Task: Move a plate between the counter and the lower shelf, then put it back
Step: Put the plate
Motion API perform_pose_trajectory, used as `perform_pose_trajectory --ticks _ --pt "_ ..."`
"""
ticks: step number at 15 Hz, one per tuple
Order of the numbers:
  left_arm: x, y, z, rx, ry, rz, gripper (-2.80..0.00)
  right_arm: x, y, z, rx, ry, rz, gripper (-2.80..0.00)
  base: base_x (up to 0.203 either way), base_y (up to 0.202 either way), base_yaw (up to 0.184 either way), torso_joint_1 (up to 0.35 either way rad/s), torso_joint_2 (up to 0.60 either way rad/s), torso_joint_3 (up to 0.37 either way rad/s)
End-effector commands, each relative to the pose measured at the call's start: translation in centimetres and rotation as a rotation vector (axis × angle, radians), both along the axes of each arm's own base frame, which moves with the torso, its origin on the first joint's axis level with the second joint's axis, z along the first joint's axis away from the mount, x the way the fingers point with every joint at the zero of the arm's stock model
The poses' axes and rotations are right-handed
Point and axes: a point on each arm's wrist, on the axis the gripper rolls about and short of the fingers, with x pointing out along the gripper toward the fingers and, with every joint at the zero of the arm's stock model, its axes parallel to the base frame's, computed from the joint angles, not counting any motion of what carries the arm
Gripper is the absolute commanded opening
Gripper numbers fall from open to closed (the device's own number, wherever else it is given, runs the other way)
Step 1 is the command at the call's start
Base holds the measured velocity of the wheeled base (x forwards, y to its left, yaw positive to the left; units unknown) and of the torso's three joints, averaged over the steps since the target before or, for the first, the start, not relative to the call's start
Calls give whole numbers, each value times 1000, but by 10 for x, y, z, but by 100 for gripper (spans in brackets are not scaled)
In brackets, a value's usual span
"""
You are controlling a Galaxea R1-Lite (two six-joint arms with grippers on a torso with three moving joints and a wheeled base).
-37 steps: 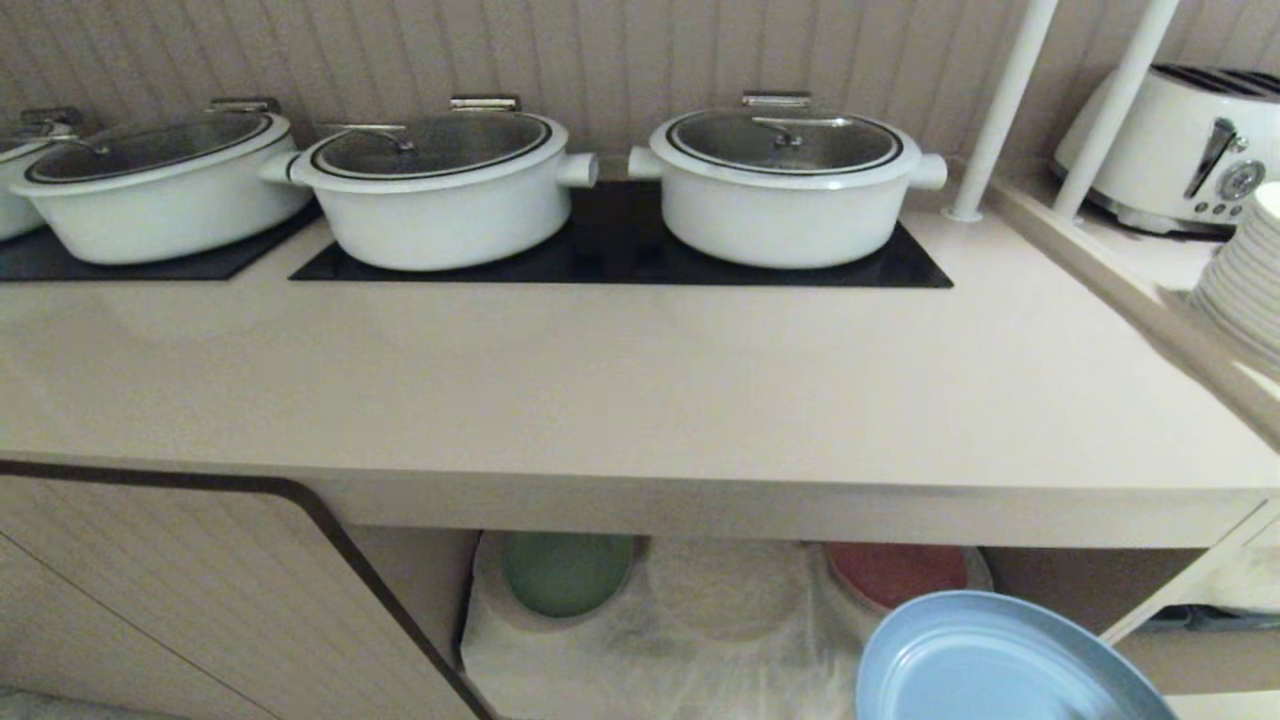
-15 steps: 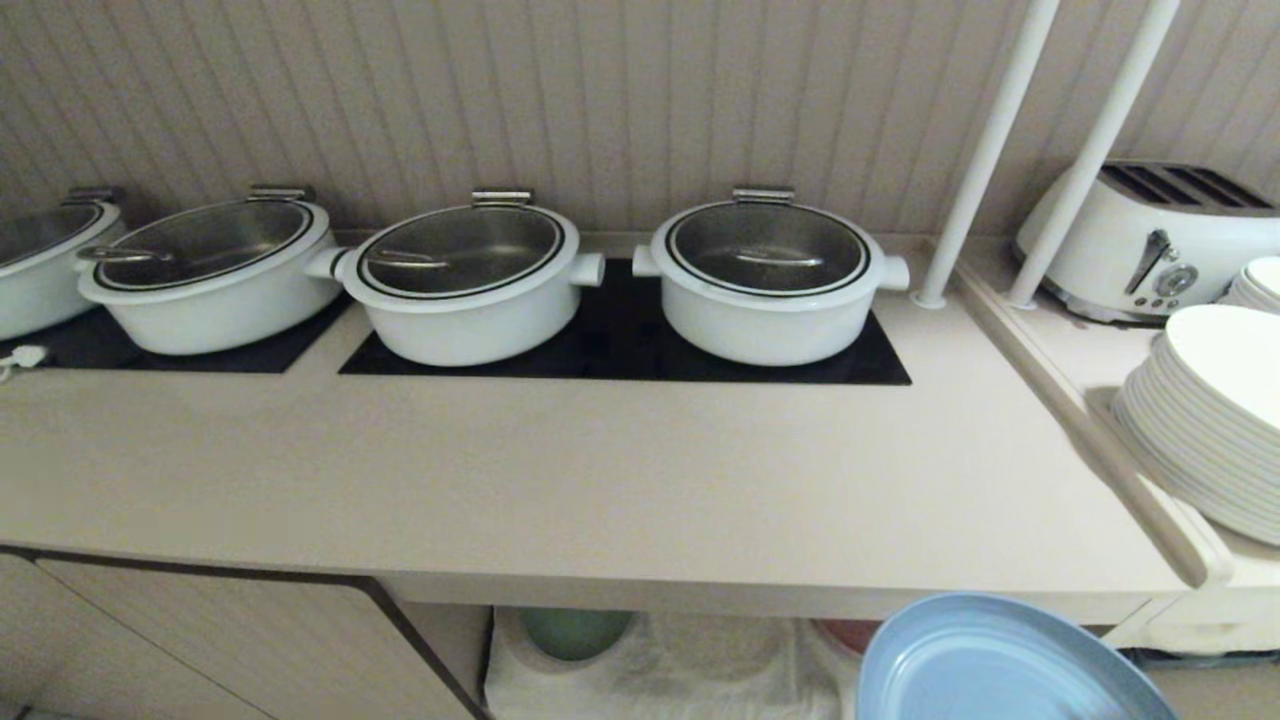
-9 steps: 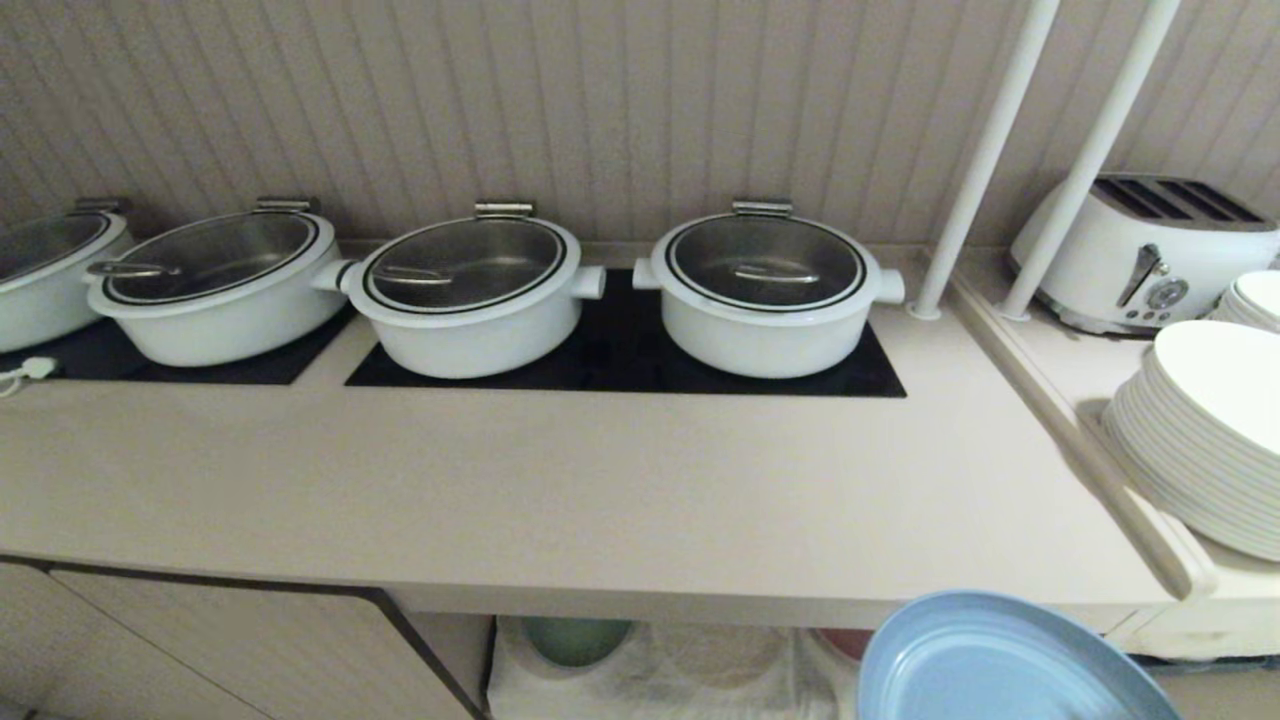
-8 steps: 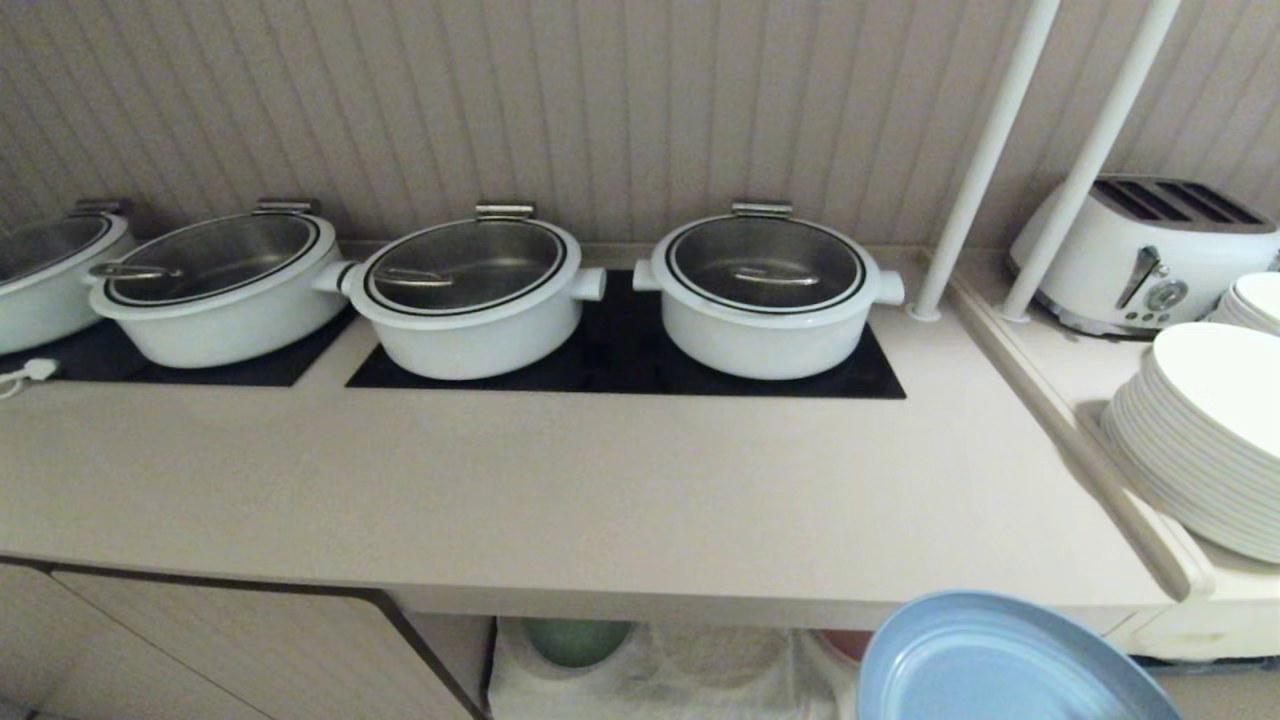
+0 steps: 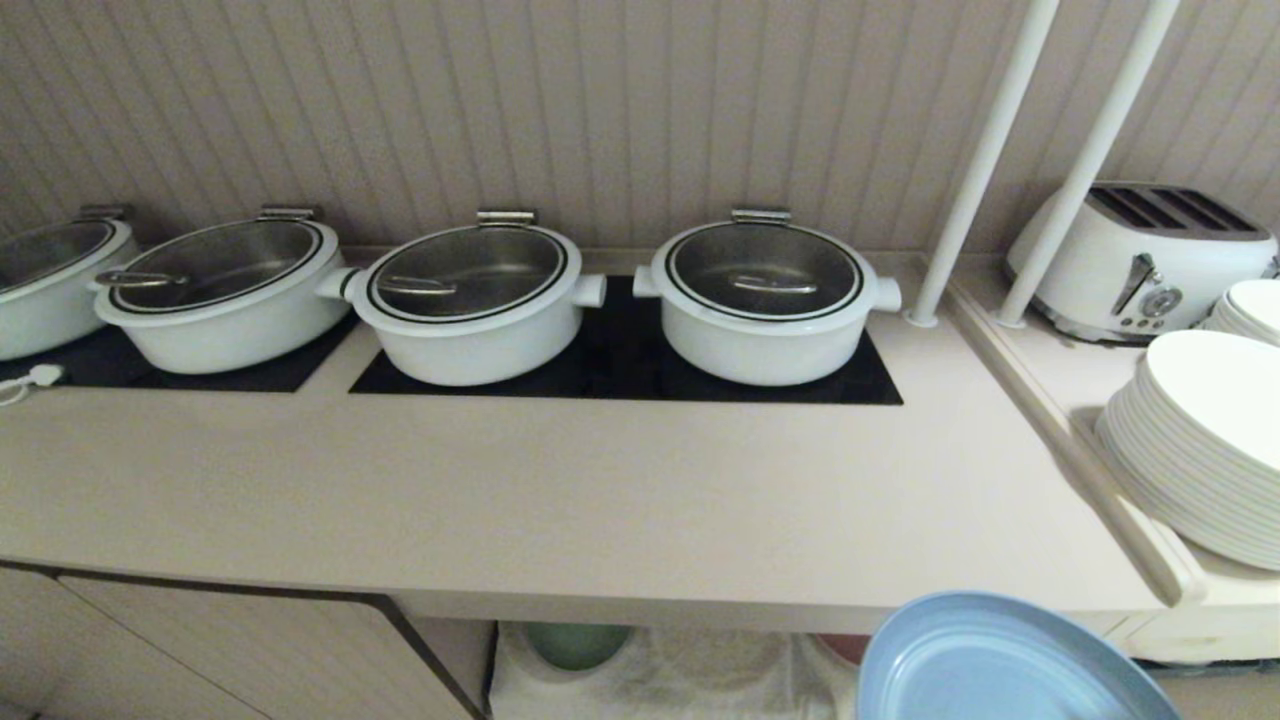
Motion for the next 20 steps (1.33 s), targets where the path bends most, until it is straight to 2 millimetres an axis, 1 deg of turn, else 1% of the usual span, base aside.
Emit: perform_pose_trajectory --ticks 1,15,18,20 --pt "0 0 0 0 0 0 -280 0 0 0 2 2 1 -280 0 0 0 0 0 0" --pt "0 0 0 0 0 0 -280 5 5 4 10 -13 41 -280 0 0 0 0 0 0" --pt "0 0 0 0 0 0 -280 14 9 11 36 -11 59 -280 0 0 0 0 0 0" --pt "0 0 0 0 0 0 -280 28 13 14 41 -20 62 -280 0 0 0 0 0 0"
